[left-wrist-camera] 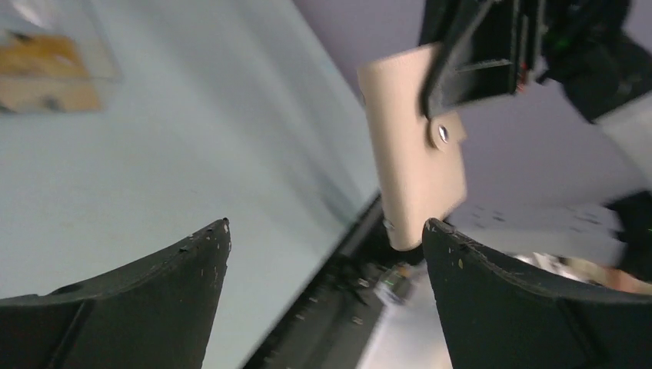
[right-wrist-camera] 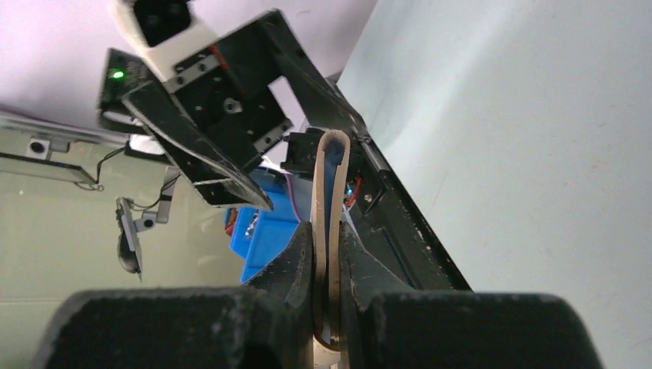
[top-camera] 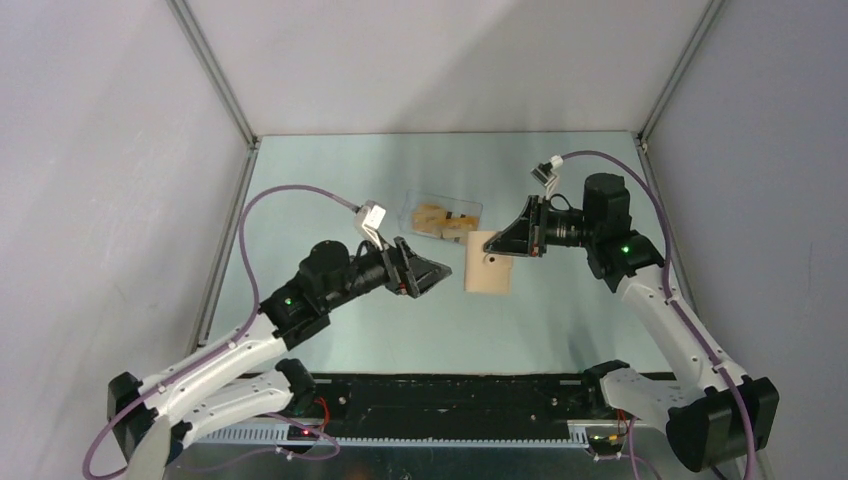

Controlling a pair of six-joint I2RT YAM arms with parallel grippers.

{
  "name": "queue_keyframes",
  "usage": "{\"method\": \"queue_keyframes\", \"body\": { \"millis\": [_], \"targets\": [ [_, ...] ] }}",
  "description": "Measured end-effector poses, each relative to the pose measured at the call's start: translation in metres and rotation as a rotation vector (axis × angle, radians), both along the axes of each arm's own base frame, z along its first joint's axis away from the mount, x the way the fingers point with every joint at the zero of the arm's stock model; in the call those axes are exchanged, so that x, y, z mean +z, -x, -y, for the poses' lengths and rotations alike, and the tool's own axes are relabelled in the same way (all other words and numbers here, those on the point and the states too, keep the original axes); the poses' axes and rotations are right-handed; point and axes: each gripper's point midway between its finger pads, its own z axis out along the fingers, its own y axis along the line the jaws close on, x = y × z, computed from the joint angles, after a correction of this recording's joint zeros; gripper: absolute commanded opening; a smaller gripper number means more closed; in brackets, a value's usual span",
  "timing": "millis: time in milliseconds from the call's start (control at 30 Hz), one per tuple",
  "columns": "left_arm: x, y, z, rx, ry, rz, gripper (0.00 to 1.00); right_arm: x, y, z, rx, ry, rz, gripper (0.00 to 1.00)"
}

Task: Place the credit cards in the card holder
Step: Open the card holder.

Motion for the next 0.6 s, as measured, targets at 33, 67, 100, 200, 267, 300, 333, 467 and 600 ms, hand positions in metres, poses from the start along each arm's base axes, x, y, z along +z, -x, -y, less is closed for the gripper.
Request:
{"method": "queue_keyframes", "body": {
  "millis": [33, 67, 100, 200, 267, 300, 333, 467, 600],
  "targets": [
    [-0.002, 0.005, 0.004, -0.034, 0.043, -0.035, 0.98, 0.001, 0.0, -0.001, 0.007, -0.01, 0.008, 0.0],
    [-0.003, 0.01, 0.008, -0.073, 0.087, -0.072, 1.0, 0.003, 0.0, -0.002, 0.011, -0.021, 0.01, 0.0],
    [-0.003, 0.019, 0.013, -0.125, 0.135, -0.113, 0.98, 0.006, 0.0, -0.002, 0.018, -0.035, 0.017, 0.0],
    [0.005, 0.032, 0.024, -0.222, 0.207, -0.166, 0.91, 0.015, 0.0, -0.006, 0.029, -0.079, 0.032, 0.0],
    [0.015, 0.039, 0.032, -0.293, 0.254, -0.184, 0.86, 0.023, 0.0, -0.008, 0.039, -0.109, 0.046, 0.0],
    [0.017, 0.042, 0.035, -0.318, 0.267, -0.192, 0.82, 0.026, 0.0, -0.01, 0.044, -0.119, 0.053, 0.0],
    [0.019, 0.044, 0.038, -0.34, 0.28, -0.199, 0.79, 0.03, 0.001, -0.012, 0.051, -0.131, 0.06, 0.0],
    [0.025, 0.05, 0.046, -0.411, 0.32, -0.223, 0.64, 0.041, 0.008, -0.022, 0.089, -0.166, 0.073, 0.0],
    [0.026, 0.052, 0.05, -0.442, 0.335, -0.232, 0.61, 0.046, 0.012, -0.031, 0.121, -0.189, 0.068, 0.0]
  ]
}}
